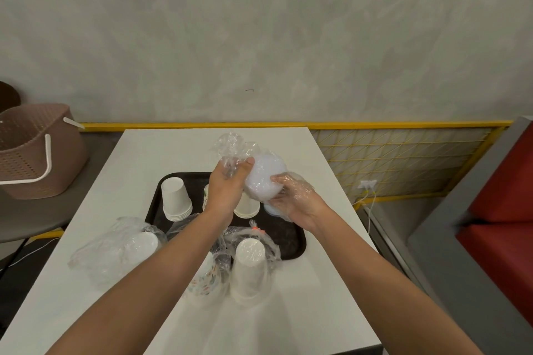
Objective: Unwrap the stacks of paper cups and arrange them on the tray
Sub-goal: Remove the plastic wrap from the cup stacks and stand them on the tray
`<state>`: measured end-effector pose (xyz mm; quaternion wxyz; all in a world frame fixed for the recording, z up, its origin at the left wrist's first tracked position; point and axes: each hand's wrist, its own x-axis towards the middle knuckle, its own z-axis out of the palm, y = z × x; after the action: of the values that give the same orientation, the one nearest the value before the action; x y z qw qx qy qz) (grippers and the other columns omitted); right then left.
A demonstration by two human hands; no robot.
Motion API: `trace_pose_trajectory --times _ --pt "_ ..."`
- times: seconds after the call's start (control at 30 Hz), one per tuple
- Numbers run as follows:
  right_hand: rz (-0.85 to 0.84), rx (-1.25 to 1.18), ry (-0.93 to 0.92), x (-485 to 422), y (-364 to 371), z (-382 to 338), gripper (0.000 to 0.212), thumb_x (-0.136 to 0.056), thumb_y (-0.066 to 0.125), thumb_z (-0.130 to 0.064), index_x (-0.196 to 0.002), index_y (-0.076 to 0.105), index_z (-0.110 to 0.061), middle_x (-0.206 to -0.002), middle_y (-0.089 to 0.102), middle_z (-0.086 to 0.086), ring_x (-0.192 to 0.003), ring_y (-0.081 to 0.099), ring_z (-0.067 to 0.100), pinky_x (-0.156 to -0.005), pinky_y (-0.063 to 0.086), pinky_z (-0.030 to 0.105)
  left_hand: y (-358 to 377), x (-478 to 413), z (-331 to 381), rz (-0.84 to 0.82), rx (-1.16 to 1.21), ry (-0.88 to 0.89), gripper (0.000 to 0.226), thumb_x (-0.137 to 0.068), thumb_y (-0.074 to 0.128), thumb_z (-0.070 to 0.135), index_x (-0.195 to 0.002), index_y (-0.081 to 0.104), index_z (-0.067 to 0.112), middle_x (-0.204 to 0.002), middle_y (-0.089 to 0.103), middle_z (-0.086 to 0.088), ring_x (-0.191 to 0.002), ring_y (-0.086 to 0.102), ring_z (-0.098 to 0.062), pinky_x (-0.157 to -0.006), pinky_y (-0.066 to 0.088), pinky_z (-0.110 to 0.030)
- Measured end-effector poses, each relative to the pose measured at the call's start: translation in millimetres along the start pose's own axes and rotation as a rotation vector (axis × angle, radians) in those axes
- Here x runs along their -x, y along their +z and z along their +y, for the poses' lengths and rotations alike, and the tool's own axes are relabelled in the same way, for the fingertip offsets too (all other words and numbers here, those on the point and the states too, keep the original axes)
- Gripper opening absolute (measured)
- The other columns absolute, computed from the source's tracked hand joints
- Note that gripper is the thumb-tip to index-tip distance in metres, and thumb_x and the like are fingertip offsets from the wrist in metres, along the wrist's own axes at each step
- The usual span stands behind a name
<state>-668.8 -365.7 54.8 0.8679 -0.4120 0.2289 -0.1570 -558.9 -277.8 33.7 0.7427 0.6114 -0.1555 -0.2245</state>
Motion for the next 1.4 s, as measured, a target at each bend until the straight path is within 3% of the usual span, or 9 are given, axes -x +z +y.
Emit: trace_pose_trajectory --times 0.33,0.57,0.73,0.87,1.0,1.07,1.13,1.27,1.4 --pt "0.024 0.042 0.017 -1.4 1.4 3.2 0.020 -0.087 0.059 -0.001 -0.106 0.061 -0.004 -0.097 0.066 0.016 -0.078 0.069 0.025 -0.055 0.055 0.028 -2.8 -9.4 -6.4 0.030 -0.016 -0.104 0.040 -0.095 0.054 0.037 -0.123 0.058 0.009 -0.113 0.068 -0.004 -0.099 0.064 -0.015 -0.072 0.050 -0.023" --pt "0.141 0.246 -0.041 -4.7 -21.2 1.6 0.026 -0.080 0.069 -0.007 -0.106 0.065 -0.011 -0.102 0.068 0.006 -0.095 0.064 0.020 -0.068 0.057 0.031 -12.0 -22.9 -5.6 0.178 -0.119 -0.065 0.016 -0.099 0.048 0.022 -0.107 0.050 0.008 -0.107 0.066 -0.016 -0.096 0.065 -0.031 -0.085 0.051 -0.041" --pt "0.213 0.299 -0.091 -4.9 -37.1 -1.3 0.029 -0.082 0.068 -0.010 -0.110 0.062 -0.006 -0.106 0.066 0.008 -0.096 0.062 0.019 -0.080 0.055 0.033 -13.8 -26.7 -3.7 0.227 -0.216 0.009 0.010 -0.100 0.040 0.012 -0.110 0.037 0.012 -0.094 0.052 -0.007 -0.083 0.053 -0.021 -0.076 0.048 -0.037" --pt "0.328 0.268 -0.132 -5.8 -53.7 -10.1 0.019 -0.083 0.067 -0.013 -0.101 0.060 -0.011 -0.104 0.064 0.004 -0.097 0.061 0.017 -0.073 0.052 0.028 -11.2 -19.1 5.5 0.103 -0.223 0.080 0.025 -0.100 0.045 0.019 -0.112 0.023 0.022 -0.101 0.045 -0.004 -0.072 0.050 -0.014 -0.067 0.044 -0.025" --pt "0.502 0.203 -0.157 -8.3 -71.8 -16.9 0.022 -0.079 0.071 -0.018 -0.098 0.060 -0.014 -0.115 0.061 0.005 -0.111 0.057 0.023 -0.077 0.052 0.029 -9.1 -15.5 9.9 -0.108 -0.218 0.078 0.067 -0.085 0.071 0.016 -0.121 0.016 0.028 -0.122 0.043 -0.006 -0.102 0.054 -0.013 -0.093 0.048 -0.031" --pt "0.550 0.208 -0.167 -9.3 -75.7 -17.9 0.029 -0.078 0.072 -0.019 -0.104 0.060 -0.013 -0.120 0.060 0.006 -0.114 0.057 0.024 -0.076 0.052 0.028 -6.7 -17.2 9.7 -0.197 -0.268 0.013 0.081 -0.076 0.078 0.005 -0.127 0.018 0.026 -0.121 0.046 -0.005 -0.100 0.055 -0.018 -0.078 0.056 -0.037" --pt "0.569 0.208 -0.176 -9.8 -77.2 -18.2 0.026 -0.078 0.073 -0.018 -0.101 0.061 -0.013 -0.118 0.059 0.006 -0.112 0.057 0.024 -0.074 0.052 0.026 -4.2 -20.1 8.4 -0.219 -0.319 -0.056 0.061 -0.075 0.076 -0.003 -0.120 0.039 0.015 -0.104 0.055 -0.006 -0.095 0.057 -0.026 -0.059 0.056 -0.031" --pt "0.564 0.175 -0.185 -11.3 -77.2 -17.4 0.018 -0.080 0.072 -0.017 -0.093 0.060 -0.017 -0.110 0.059 0.003 -0.107 0.056 0.022 -0.074 0.052 0.026 -1.0 -21.6 -1.0 -0.290 -0.562 -0.085 0.021 -0.077 0.063 -0.007 -0.087 0.066 0.011 -0.068 0.058 0.000 -0.073 0.059 -0.021 -0.079 0.058 -0.044" --pt "0.639 0.184 -0.259 -16.0 -77.4 -17.9 0.043 -0.078 0.073 -0.018 -0.117 0.058 -0.009 -0.115 0.058 0.005 -0.104 0.057 0.021 -0.081 0.052 0.030 16.9 -8.1 -0.7 -0.394 -0.884 0.111 0.021 -0.083 0.046 -0.005 -0.093 0.063 0.003 -0.080 0.062 -0.009 -0.071 0.060 -0.023 -0.058 0.049 -0.023"
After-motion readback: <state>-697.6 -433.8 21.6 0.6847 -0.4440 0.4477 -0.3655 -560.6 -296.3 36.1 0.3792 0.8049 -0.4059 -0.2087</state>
